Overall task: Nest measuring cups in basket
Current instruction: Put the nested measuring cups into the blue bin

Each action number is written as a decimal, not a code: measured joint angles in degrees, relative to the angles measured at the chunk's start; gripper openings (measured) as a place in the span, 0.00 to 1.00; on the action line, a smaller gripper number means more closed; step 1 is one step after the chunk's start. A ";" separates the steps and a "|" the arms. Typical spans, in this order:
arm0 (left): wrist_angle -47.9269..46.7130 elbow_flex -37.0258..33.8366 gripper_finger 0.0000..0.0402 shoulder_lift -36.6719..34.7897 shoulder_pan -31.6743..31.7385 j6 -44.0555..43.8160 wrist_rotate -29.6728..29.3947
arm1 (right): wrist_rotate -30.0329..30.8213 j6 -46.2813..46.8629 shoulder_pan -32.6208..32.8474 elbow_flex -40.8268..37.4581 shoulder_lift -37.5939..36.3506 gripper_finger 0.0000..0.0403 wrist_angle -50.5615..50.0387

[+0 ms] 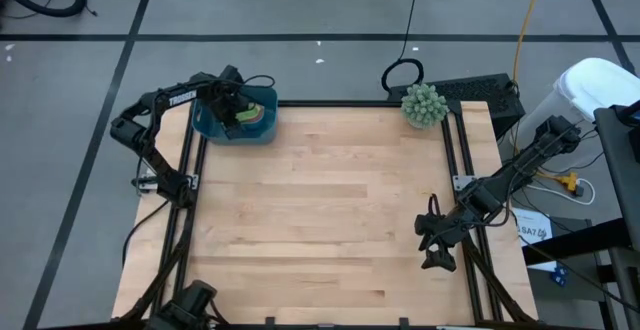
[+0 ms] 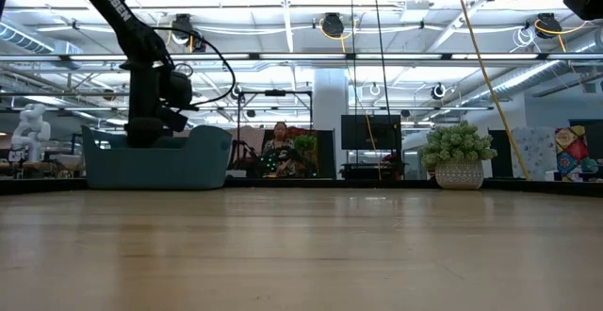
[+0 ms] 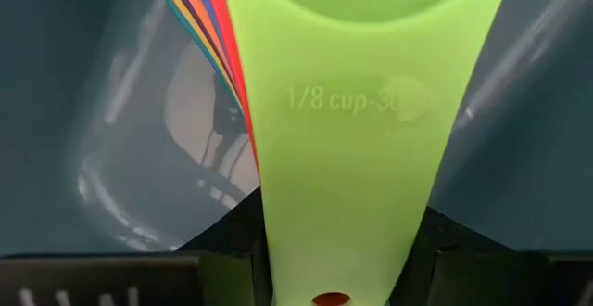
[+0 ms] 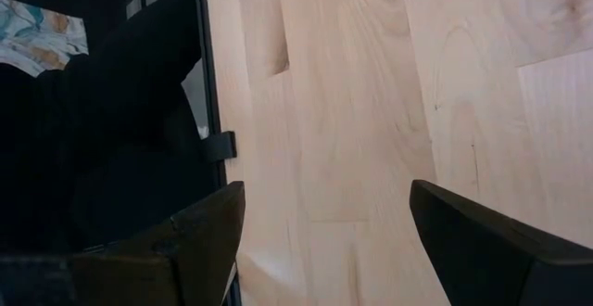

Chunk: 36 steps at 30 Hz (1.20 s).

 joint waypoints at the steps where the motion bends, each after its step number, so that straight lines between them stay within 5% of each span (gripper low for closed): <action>1: -0.11 -0.01 0.34 0.00 -0.06 0.01 0.01 | 0.00 0.00 0.00 0.00 0.00 0.74 0.00; 12: 0.40 -0.01 0.35 -0.02 0.49 -1.60 -3.68 | 0.00 0.44 0.00 0.00 0.00 0.74 0.43; 19: 0.40 -0.01 0.50 -0.04 1.18 -2.60 -3.76 | -0.02 0.85 0.00 0.00 0.00 0.74 0.42; 31: -0.25 -0.01 0.38 -0.04 0.69 -2.32 -2.33 | -0.02 0.87 0.00 0.00 0.00 0.74 0.42; 36: -0.92 -0.03 0.50 -0.04 0.68 -2.64 -2.18 | 0.02 0.85 0.00 0.00 0.00 0.74 0.42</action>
